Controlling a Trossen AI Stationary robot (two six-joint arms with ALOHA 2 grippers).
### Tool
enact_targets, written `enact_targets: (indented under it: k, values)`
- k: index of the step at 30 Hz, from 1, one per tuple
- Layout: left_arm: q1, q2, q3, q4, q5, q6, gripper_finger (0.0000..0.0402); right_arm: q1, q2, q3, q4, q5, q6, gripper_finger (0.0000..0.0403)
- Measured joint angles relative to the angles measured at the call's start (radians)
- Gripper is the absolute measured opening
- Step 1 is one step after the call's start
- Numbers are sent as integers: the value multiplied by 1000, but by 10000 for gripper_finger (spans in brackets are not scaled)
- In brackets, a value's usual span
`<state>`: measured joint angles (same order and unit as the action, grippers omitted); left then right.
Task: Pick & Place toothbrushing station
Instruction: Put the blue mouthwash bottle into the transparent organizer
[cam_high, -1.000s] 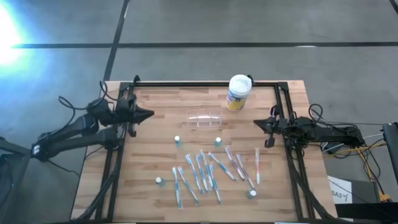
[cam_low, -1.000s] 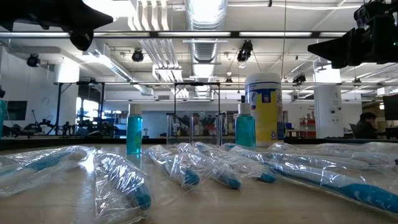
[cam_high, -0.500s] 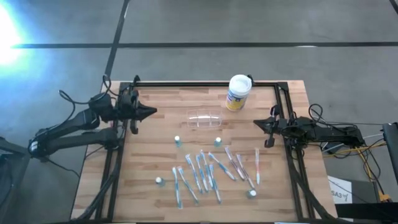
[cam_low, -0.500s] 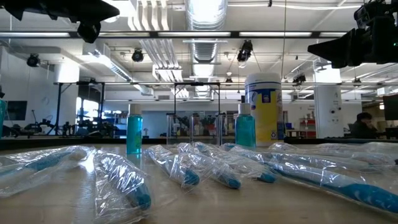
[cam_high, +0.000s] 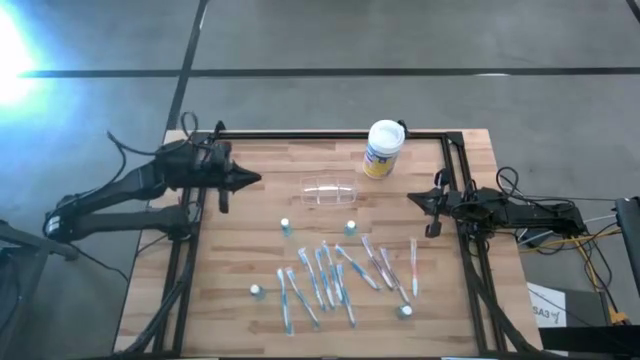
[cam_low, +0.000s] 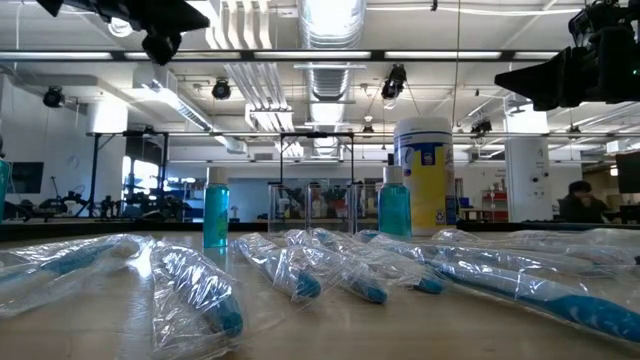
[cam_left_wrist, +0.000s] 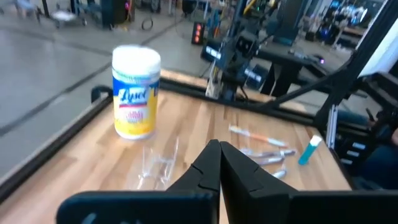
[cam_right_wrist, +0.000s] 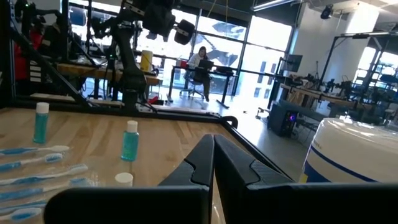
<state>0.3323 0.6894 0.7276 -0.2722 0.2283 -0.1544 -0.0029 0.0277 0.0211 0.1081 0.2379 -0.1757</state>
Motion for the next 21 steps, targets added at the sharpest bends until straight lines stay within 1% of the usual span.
enact_targets:
  k: [15, 18, 21]
  values:
    - [-87, 159, 100, -56, -15, 2, 3, 0, 0, 0, 0, 0, 0, 8]
    - [-101, 187, 115, -69, -45, -1, 3, 0, 0, 0, 0, 0, 0, 8]
    - [-118, 211, 129, -70, -109, -24, 6, 0, 0, 0, 0, 0, 1, 8]
